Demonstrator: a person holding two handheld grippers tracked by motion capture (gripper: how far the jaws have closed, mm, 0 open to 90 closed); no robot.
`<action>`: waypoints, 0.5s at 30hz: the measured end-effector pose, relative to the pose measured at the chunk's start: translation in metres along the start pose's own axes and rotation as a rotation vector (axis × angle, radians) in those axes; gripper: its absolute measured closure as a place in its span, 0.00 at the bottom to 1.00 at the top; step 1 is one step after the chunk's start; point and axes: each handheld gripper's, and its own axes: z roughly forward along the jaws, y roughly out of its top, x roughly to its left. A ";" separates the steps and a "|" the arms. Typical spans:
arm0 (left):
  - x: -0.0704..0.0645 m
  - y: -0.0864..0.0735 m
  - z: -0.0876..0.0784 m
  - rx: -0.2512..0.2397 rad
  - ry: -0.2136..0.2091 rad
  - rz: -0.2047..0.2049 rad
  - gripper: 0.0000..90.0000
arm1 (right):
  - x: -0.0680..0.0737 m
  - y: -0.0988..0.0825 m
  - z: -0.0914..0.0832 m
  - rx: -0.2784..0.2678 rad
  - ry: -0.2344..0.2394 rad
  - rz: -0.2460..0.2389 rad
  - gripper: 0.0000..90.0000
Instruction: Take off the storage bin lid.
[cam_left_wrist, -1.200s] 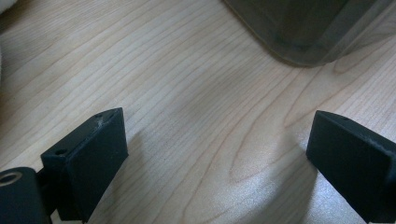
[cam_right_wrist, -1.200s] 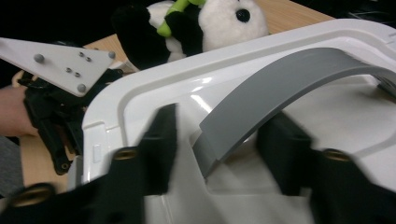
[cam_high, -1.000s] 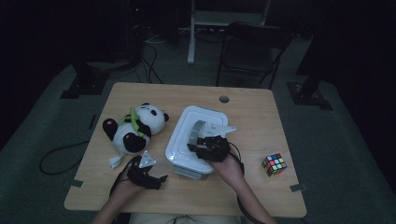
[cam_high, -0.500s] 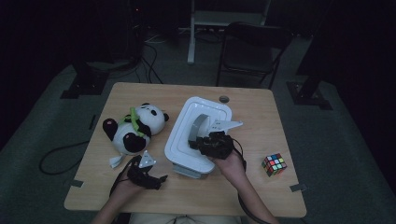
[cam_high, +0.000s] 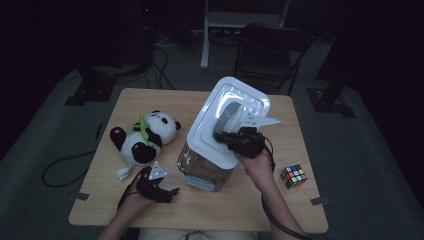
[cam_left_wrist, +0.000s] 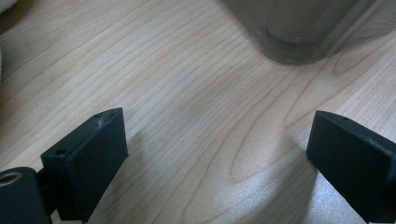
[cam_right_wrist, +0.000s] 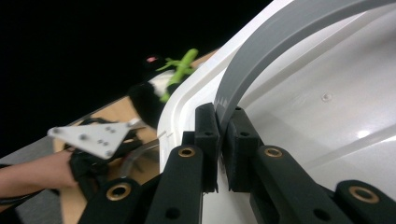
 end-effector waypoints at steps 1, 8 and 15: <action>0.000 0.000 0.000 0.000 0.000 0.000 0.07 | -0.003 0.002 -0.002 -0.002 -0.010 0.002 0.95; 0.000 0.000 0.000 0.003 -0.001 0.000 0.07 | -0.027 0.008 -0.018 -0.023 -0.080 0.030 0.96; 0.000 0.000 0.000 0.002 0.001 0.001 0.07 | -0.054 0.008 -0.037 -0.046 -0.155 0.073 0.96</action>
